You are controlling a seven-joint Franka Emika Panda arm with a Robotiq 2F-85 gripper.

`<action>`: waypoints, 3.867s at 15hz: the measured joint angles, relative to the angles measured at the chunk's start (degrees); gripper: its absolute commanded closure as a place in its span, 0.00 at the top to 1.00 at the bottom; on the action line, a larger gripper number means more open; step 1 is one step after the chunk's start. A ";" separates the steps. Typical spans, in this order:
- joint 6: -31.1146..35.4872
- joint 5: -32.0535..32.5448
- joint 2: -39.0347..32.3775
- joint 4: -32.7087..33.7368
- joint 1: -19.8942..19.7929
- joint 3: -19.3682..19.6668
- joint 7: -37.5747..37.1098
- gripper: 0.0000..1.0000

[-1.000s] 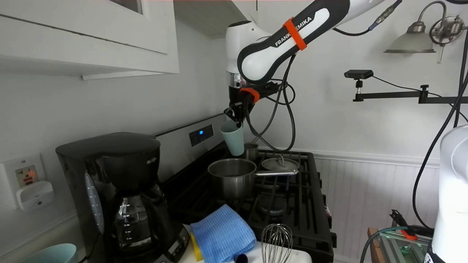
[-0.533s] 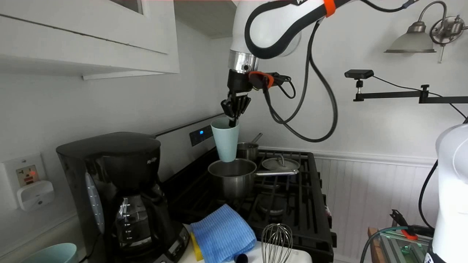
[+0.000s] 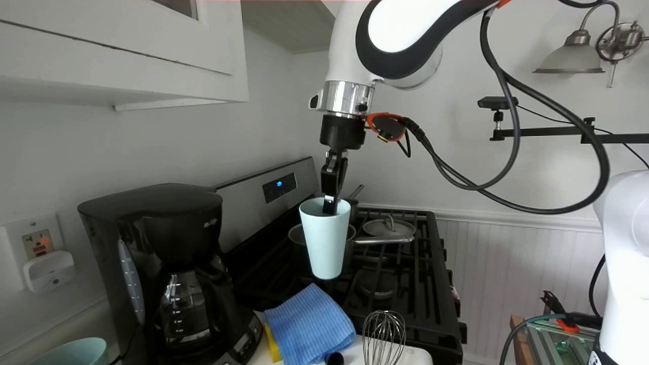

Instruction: Pour the liquid from the cup into the two pots then put the silver lid on the big silver pot.

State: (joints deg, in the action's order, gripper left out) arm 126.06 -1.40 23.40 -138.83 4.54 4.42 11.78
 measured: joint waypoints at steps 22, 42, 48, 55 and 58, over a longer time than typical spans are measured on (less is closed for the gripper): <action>13.61 -5.91 -15.02 -1.86 6.49 -4.00 16.29 0.01; 21.85 -10.57 -28.32 6.40 2.63 -8.88 6.16 0.86; 21.55 -10.21 -23.55 5.21 -1.74 -6.82 2.11 1.00; 22.37 -1.00 -17.89 4.66 -8.04 -2.00 -12.28 1.00; 22.33 7.07 -17.02 4.64 -11.85 -0.61 -21.89 1.00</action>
State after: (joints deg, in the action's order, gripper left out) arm 148.38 5.68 6.37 -134.18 -7.30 3.81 -10.12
